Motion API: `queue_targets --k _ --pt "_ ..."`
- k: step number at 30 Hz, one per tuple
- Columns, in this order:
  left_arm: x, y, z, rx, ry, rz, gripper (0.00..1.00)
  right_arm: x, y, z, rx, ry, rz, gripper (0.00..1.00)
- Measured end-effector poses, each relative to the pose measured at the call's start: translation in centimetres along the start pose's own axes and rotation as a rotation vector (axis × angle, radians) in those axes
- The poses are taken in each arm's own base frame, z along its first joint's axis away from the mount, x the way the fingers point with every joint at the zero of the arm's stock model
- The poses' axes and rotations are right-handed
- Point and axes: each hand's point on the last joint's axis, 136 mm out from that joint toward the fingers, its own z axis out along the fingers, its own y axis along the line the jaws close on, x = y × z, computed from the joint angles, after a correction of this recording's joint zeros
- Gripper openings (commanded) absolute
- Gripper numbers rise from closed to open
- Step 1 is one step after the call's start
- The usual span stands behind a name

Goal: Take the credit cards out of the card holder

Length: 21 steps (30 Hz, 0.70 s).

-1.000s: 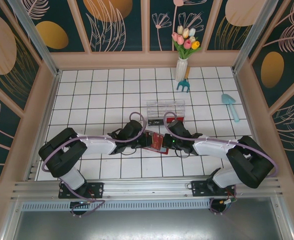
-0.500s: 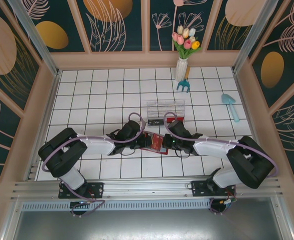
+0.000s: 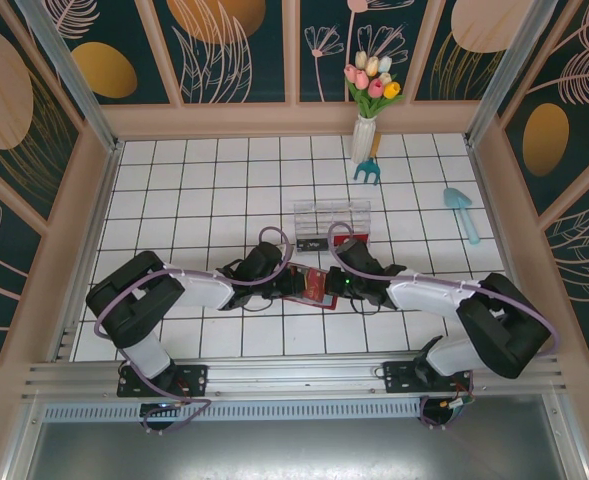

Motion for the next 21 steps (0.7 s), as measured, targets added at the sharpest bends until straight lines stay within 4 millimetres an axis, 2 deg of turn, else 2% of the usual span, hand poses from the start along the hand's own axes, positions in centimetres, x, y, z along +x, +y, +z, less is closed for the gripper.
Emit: queue_targets --k 12,21 --pt "-0.1 0.0 0.0 0.004 -0.010 -0.001 0.00 -0.4 0.0 1.0 0.037 0.004 -0.024 0.03" --pt "-0.4 0.9 -0.3 -0.010 -0.019 -0.015 0.00 -0.4 0.0 1.1 0.047 0.004 -0.030 0.03"
